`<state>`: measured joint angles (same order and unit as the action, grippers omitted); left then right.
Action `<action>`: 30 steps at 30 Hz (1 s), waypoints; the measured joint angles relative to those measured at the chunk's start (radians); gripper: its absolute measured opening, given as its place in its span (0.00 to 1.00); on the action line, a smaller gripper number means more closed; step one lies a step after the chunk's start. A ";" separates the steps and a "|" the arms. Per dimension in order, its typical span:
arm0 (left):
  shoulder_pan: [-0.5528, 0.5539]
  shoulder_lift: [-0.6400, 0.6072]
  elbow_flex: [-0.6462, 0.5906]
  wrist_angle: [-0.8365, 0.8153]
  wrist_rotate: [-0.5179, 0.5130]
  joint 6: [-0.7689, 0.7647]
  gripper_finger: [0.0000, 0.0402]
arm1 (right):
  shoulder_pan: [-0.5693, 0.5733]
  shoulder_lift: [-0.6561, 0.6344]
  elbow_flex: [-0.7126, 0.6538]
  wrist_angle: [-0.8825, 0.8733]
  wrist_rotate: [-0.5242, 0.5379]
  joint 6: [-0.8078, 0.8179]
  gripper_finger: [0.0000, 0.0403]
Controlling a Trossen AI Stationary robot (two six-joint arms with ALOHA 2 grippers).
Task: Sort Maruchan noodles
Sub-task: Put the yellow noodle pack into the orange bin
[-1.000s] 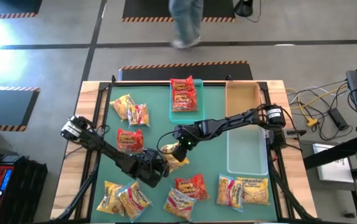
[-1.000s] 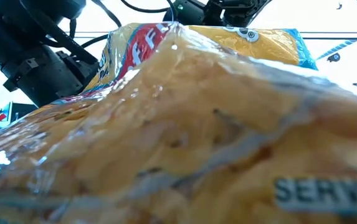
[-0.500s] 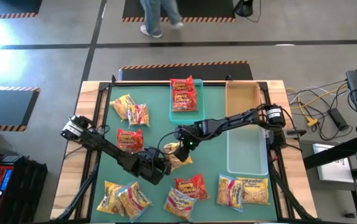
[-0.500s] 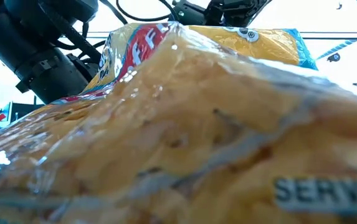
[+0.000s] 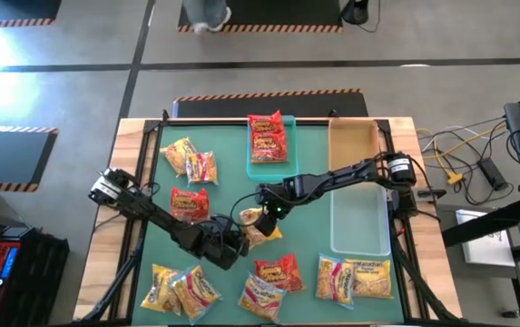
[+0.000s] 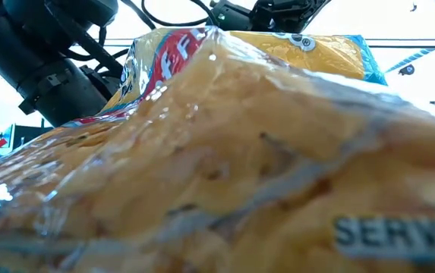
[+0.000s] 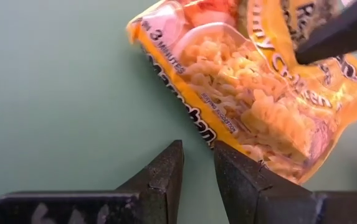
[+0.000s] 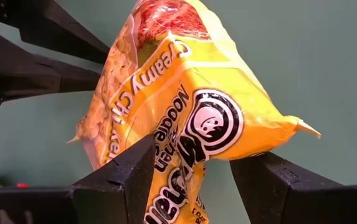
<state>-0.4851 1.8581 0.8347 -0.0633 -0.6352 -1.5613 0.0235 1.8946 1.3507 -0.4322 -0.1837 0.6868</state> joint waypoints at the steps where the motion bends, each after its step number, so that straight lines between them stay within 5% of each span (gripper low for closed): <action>1: -0.005 -0.012 0.000 0.004 -0.009 0.024 0.19 | 0.000 0.000 0.000 -0.002 0.000 0.000 0.48; 14: -0.014 -0.068 0.000 0.120 -0.102 0.315 0.19 | 0.000 0.000 -0.001 -0.006 0.003 -0.007 0.48; 30: 0.009 -0.003 0.005 0.149 -0.055 0.317 0.19 | -0.005 -0.005 -0.001 -0.003 0.000 -0.008 0.48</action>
<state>-0.4762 1.8550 0.8398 0.0853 -0.6898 -1.2438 0.0189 1.8901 1.3499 -0.4354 -0.1839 0.6785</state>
